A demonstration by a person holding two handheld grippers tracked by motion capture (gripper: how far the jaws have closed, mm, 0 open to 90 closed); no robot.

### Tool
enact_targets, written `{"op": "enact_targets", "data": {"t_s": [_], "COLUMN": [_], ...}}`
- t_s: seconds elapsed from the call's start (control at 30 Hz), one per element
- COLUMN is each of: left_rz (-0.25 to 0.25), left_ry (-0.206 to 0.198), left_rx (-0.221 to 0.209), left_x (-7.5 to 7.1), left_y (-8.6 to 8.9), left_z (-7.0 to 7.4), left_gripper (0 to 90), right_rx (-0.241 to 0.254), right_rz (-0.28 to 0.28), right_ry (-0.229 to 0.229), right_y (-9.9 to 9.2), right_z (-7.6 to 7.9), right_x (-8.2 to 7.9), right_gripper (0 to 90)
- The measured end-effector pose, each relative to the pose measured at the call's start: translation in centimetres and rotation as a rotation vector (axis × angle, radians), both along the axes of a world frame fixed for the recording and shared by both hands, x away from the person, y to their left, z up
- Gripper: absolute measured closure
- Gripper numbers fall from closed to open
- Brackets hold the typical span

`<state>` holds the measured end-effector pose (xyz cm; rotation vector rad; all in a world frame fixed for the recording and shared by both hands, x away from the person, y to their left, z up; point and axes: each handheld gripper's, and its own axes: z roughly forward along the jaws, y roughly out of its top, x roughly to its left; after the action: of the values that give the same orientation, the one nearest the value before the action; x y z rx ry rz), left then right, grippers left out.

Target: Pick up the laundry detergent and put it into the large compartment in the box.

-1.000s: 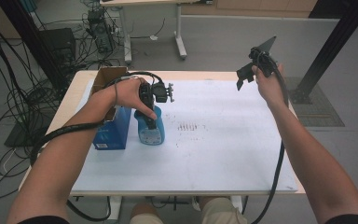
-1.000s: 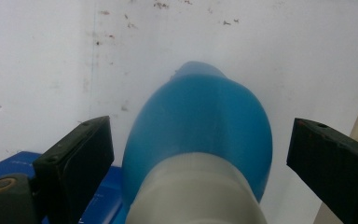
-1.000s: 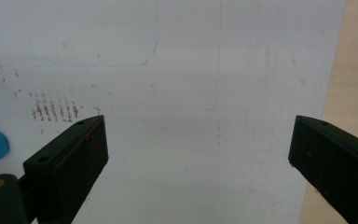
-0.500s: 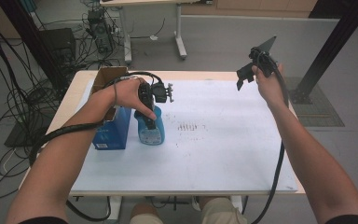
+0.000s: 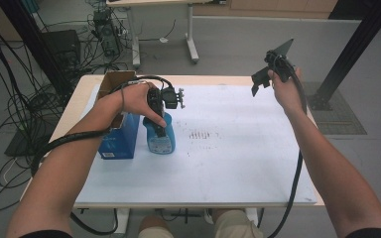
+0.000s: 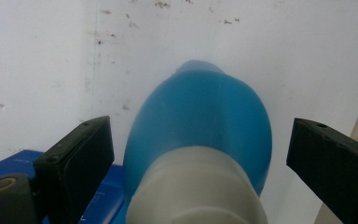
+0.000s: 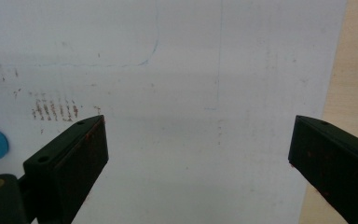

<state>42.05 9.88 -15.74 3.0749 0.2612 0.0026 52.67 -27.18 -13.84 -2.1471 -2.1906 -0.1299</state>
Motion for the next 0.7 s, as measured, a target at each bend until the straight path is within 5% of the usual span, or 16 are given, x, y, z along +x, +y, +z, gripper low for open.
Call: {"op": "enact_targets", "data": {"t_s": [0.7], "left_rz": [-0.001], "left_ry": [-0.006], "left_rx": [0.001], "left_x": [-0.16], "left_y": [0.16], "left_z": [0.14], "left_gripper": [7.8], "right_rx": [0.000], "right_rz": [0.005], "right_ry": [0.003], "right_y": [0.19], "right_z": [-0.03], "right_x": [0.06], "right_gripper": [4.5]}}
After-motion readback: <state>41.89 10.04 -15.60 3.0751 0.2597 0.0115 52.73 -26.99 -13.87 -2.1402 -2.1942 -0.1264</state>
